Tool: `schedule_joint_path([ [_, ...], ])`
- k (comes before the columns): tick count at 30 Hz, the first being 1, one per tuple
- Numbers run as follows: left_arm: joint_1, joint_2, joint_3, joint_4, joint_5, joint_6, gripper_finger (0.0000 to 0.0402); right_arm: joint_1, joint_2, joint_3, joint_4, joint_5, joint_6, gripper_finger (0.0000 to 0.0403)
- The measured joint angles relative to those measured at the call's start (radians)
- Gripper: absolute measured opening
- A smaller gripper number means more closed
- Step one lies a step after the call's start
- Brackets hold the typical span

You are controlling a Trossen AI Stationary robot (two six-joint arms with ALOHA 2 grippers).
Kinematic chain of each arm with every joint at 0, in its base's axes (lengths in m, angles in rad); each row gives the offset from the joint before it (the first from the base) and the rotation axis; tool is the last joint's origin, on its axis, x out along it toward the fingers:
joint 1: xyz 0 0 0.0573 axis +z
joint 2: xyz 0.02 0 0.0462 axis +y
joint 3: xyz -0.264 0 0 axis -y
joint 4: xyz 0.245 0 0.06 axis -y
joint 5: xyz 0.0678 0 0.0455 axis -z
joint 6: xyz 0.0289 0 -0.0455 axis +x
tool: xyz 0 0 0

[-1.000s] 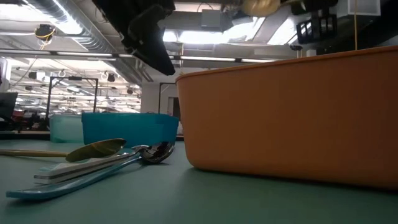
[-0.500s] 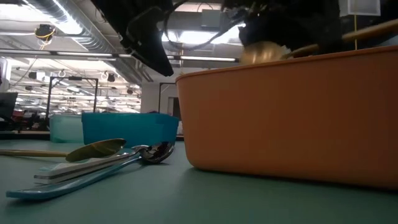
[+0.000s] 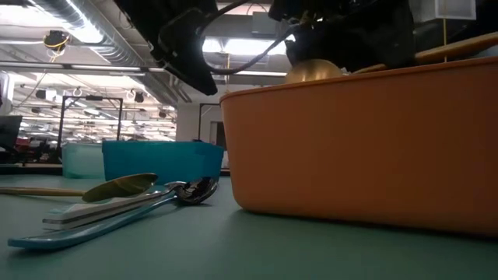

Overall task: Sort silverware by color (type)
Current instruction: Put the yellow spoon into the orange bin

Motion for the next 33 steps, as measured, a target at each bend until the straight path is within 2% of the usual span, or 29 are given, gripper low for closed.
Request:
schedule_joint_path([
  [10, 0.000, 0.000, 0.000, 0.000, 0.000, 0.000, 0.0114, 0.000, 0.037, 0.001, -0.024, 0.001, 0.156, 0.0009],
  [16, 0.000, 0.000, -0.002, -0.003, -0.001, 0.000, 0.0114, 0.000, 0.072, 0.000, -0.005, -0.020, 0.169, 0.0009],
  [33, 0.000, 0.000, -0.003, -0.006, -0.001, 0.000, 0.0114, 0.000, 0.074, 0.000, 0.060, 0.010, 0.151, 0.0010],
])
